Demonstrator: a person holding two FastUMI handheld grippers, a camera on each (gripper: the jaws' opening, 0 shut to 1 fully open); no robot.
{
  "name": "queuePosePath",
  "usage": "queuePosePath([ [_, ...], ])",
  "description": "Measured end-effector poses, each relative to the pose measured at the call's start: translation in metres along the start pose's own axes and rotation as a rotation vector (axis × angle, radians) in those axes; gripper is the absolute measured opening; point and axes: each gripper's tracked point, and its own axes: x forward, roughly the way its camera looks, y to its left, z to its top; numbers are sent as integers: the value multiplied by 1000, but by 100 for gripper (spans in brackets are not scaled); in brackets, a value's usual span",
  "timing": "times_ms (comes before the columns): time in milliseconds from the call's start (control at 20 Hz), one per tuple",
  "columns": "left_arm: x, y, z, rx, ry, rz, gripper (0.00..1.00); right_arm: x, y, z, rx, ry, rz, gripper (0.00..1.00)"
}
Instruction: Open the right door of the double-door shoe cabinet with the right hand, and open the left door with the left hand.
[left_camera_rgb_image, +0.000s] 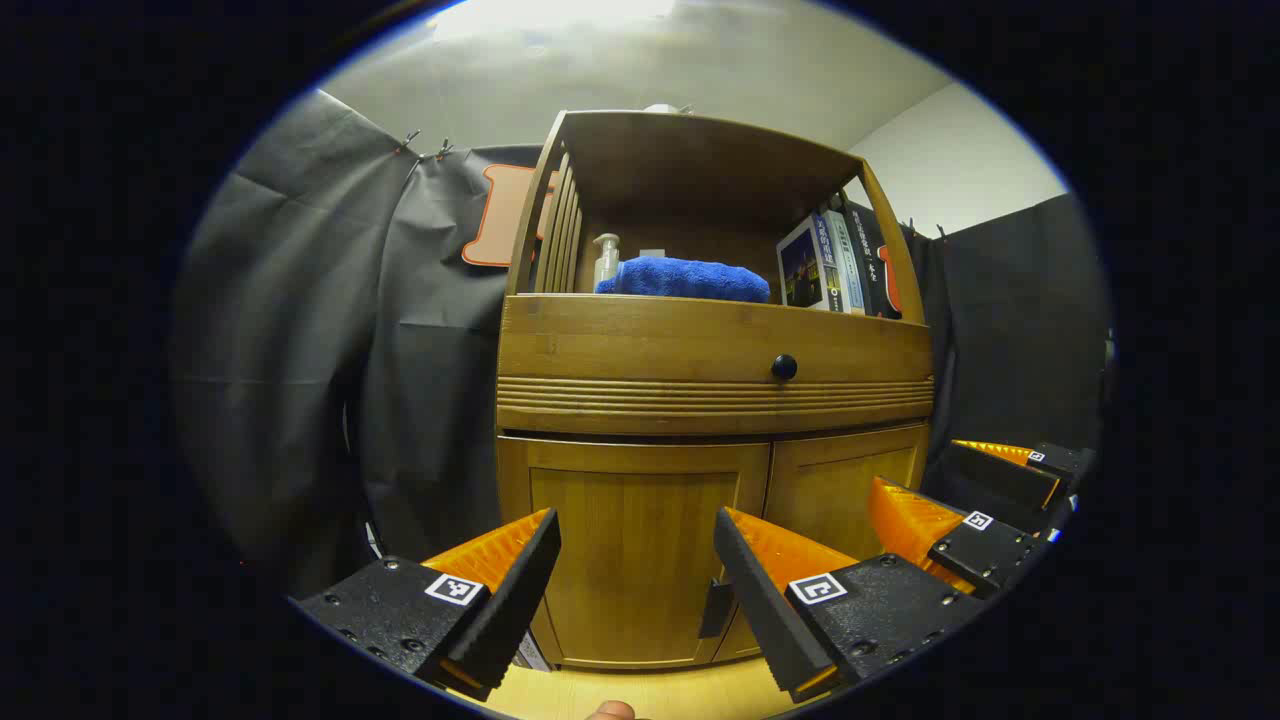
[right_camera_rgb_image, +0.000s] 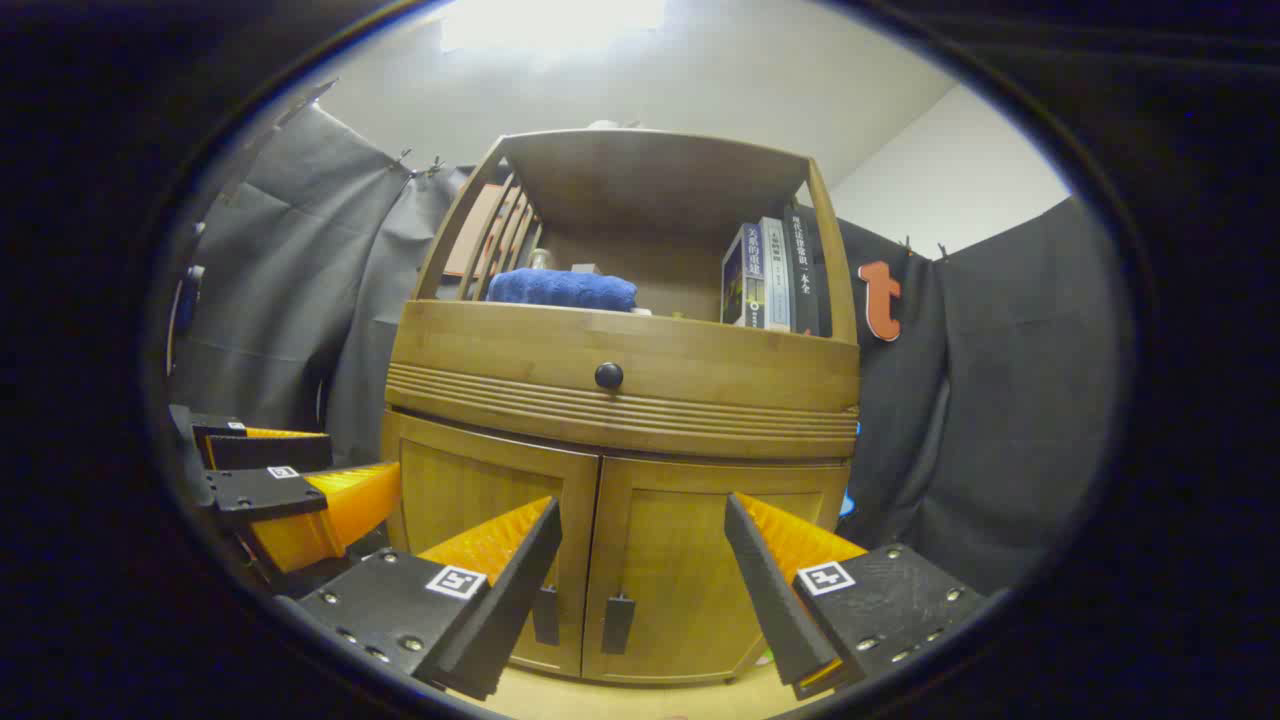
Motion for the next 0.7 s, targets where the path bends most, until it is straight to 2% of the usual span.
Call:
queuePosePath([
  [50, 1, -1, -1, 0, 0, 0, 95, 1, -1, -1, 0, 2, -2, 97],
  [350, 5, -6, -1, 1, -1, -11, 92, 1, -7, -5, 4, 8, -15, 97],
  [400, 5, -7, -1, 0, -1, -13, 99, 2, -7, -6, 4, 9, -16, 96],
  [450, 5, -7, -1, -1, 1, -16, 95, 1, -7, -6, 3, 9, -16, 96],
  [500, 5, -8, -1, -2, 1, -17, 99, 1, -8, -6, 1, 10, -15, 96],
  [550, 6, -8, -1, -2, 0, -17, 95, 2, -7, -6, -1, 9, -15, 96],
  [700, 6, -7, -1, 2, -1, -17, 95, 3, -5, -7, 0, 12, -13, 96],
])
